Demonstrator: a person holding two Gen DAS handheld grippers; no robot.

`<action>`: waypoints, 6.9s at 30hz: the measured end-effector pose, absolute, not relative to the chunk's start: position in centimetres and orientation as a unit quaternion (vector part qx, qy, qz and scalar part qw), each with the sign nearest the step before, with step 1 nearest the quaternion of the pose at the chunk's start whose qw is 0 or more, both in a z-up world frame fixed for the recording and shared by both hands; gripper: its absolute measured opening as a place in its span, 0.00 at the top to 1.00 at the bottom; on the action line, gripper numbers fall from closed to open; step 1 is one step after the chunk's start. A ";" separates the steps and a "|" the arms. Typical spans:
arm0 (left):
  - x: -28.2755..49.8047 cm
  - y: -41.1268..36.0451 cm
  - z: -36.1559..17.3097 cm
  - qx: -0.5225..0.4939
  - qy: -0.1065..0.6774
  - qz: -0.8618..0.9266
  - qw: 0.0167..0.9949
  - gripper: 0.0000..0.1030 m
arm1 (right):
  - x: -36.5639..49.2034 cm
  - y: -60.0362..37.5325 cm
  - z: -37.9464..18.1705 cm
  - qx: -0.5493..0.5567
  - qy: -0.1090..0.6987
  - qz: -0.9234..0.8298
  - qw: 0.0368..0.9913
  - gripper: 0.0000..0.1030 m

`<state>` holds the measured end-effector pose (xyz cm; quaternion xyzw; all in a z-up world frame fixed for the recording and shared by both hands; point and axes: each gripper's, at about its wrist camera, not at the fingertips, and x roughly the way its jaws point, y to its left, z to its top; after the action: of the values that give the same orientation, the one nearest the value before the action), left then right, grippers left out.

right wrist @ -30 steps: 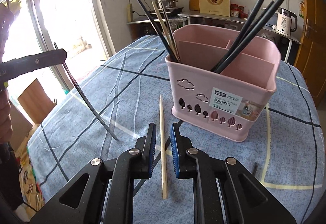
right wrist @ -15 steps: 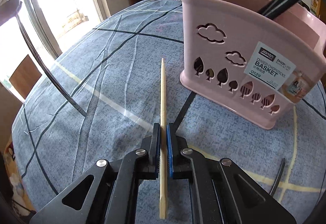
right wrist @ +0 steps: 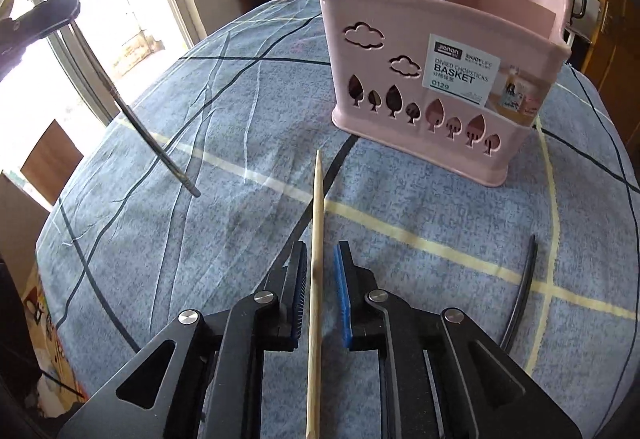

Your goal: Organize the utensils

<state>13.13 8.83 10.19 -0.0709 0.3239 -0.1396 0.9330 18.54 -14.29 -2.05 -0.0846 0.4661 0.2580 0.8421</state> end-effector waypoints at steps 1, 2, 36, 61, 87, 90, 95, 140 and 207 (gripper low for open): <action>13.1 8.9 10.2 -0.070 0.324 -0.139 0.933 0.96 | 19.1 -13.8 -2.1 -0.089 0.464 0.258 0.843 0.86; 13.1 8.9 10.1 -0.070 0.325 -0.138 0.933 0.96 | 19.7 -13.4 -2.1 -0.092 0.464 0.259 0.842 0.86; 13.8 5.7 11.8 -0.048 0.324 -0.158 0.931 0.96 | 17.8 -14.7 10.3 -0.064 0.300 0.278 0.910 0.95; 21.0 1.4 20.8 -0.029 0.277 -0.186 0.942 0.96 | 21.2 -17.1 18.7 0.023 0.144 0.242 0.959 0.95; 26.8 0.0 12.6 -0.036 0.354 -0.162 0.920 0.96 | 25.3 -16.3 13.3 0.008 0.200 0.220 0.955 0.93; 26.5 0.3 12.7 -0.042 0.348 -0.161 0.922 0.93 | 25.1 -16.6 13.3 0.009 0.204 0.219 0.954 0.85; 25.0 0.9 13.5 -0.047 0.330 -0.161 0.929 0.83 | 23.9 -17.4 13.7 0.007 0.195 0.217 0.957 0.84; 11.1 -5.9 3.2 -0.024 0.364 -0.173 0.915 0.69 | 12.6 -27.4 -0.8 0.021 0.370 0.141 0.918 0.79; 13.1 -3.8 0.2 -0.082 0.428 -0.168 0.884 0.66 | 12.6 -24.8 -3.8 0.030 0.441 0.147 0.885 0.93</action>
<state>13.12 -3.75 0.22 -0.0824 0.4285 -0.1677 0.8840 12.59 -24.76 -3.77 0.0302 0.4405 0.1466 0.8852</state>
